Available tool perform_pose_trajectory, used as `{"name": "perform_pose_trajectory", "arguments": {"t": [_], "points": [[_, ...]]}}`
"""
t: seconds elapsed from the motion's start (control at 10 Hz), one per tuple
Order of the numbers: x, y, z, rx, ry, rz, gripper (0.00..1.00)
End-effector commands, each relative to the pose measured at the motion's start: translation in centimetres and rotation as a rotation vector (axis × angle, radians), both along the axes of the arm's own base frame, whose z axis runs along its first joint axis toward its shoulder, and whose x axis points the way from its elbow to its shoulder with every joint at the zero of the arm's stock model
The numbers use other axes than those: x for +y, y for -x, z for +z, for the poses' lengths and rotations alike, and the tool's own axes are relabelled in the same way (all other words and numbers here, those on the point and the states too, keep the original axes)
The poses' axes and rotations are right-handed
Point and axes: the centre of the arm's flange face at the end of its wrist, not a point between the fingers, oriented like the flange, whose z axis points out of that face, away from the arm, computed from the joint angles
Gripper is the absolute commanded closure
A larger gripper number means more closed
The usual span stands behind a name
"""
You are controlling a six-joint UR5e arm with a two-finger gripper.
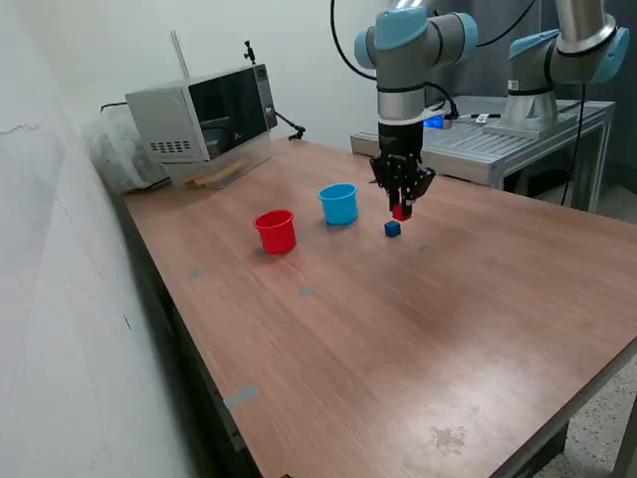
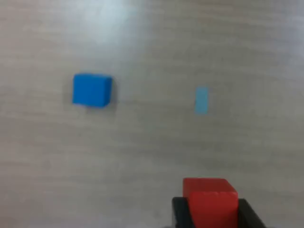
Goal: Place red objects in the red bin, and blue objects in the blue bin.
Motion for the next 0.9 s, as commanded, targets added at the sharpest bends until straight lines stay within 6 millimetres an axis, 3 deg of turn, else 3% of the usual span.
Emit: {"name": "perform_pose_trajectory", "arguments": {"t": [0.0,0.2,0.3,0.5,0.6,0.8], "points": [[3.3,3.2,6.0,0.09,0.0,-0.037,1.0],[6.9,5.6,9.8,0.14,-0.05,-0.087,1.0],[9.2,6.9,10.3,0.138,-0.053,-0.117,1.0],[13.6,8.9,8.7,0.127,-0.057,-0.175,1.0],[15.3,9.8,7.0,0.108,-0.061,-0.197,1.0],[17.0,10.3,5.0,0.084,-0.067,-0.217,1.0]]}}
